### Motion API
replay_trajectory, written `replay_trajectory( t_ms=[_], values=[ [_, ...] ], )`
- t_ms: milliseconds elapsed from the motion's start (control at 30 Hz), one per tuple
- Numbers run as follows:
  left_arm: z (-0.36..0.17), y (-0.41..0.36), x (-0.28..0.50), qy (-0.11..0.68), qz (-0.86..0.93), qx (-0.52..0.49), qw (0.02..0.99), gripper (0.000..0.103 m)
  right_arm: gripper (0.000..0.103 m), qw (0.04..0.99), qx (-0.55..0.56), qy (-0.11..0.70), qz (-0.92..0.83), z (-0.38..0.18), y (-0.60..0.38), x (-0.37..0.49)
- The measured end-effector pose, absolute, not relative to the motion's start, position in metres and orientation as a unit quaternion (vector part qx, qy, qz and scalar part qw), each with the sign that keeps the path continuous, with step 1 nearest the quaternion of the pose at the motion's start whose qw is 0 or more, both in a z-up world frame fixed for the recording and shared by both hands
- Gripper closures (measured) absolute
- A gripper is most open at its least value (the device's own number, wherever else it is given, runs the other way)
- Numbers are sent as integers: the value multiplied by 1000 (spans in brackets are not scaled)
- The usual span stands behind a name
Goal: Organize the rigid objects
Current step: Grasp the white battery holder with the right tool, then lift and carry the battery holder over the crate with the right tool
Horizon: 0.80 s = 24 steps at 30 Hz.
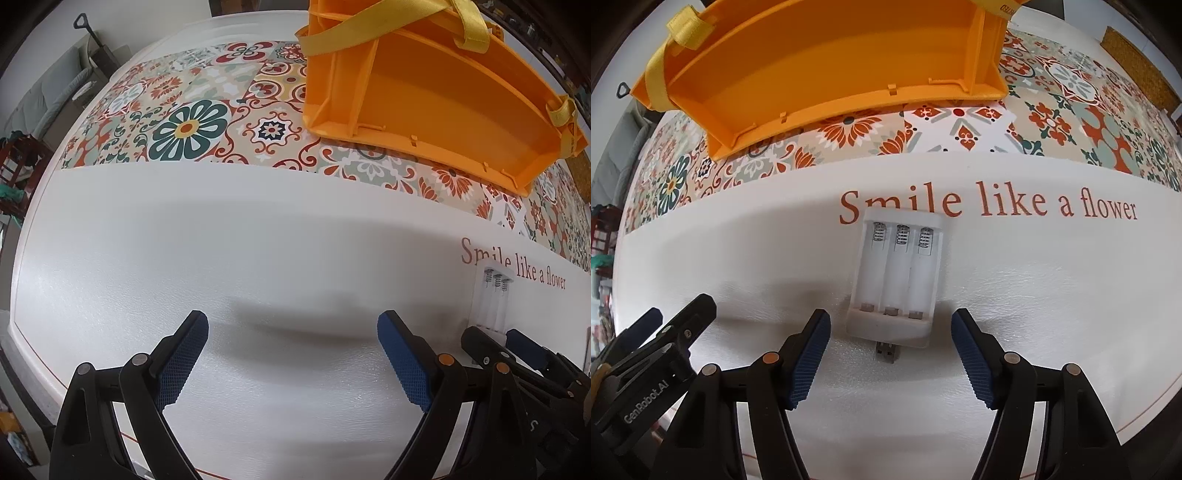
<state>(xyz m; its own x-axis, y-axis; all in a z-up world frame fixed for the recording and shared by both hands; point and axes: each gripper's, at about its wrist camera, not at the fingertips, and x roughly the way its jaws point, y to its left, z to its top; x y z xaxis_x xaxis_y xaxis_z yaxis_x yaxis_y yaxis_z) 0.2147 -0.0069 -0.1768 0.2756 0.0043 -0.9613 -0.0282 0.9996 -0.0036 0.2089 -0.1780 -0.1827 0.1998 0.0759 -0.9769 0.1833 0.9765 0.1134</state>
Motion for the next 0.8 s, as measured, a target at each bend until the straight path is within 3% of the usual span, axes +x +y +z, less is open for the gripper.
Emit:
replay_trajectory(
  t_ms=[200,333,800],
  values=[
    [-179,-7,216,605,8,-8,796,9,40,772,94,628,-40,-187,-171,211],
    [-179,-8,216,605,6,-7,796,9,52,777,76,623,-43,-187,-166,209],
    [-172,-17,219,597,-3,-1,802,9,53,794,107,597,-37,-172,-183,201]
  ],
)
